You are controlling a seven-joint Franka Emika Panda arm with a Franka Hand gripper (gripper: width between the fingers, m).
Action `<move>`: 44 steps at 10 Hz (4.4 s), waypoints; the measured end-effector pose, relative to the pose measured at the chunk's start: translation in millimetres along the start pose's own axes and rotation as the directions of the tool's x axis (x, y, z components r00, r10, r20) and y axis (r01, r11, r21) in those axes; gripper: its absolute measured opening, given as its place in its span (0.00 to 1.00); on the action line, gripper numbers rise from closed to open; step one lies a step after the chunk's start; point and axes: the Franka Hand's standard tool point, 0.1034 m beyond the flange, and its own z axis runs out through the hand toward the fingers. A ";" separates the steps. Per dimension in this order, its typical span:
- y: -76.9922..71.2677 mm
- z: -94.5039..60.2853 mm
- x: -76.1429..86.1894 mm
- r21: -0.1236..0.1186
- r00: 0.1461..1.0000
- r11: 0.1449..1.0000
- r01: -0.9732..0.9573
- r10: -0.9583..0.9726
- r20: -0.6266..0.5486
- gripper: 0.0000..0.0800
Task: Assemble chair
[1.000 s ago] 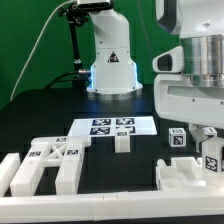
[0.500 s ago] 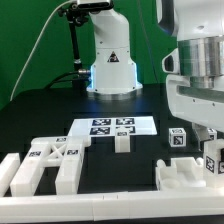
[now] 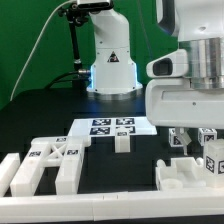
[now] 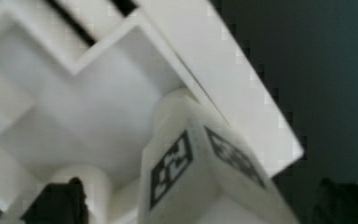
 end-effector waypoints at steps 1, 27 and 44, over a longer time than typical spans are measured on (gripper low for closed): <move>0.7 -0.1 0.7 -0.002 0.998 0.998 0.062 -0.062 -0.002 0.81; 0.1 -4.0 4.4 0.023 0.653 0.652 -0.758 0.757 0.020 0.76; 20.4 -3.4 12.4 -0.030 0.991 0.991 -0.130 0.128 -0.047 0.37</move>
Offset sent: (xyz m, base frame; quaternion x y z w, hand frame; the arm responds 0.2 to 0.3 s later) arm 0.0083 0.0100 0.0086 -0.0159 0.0620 -0.4179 0.9062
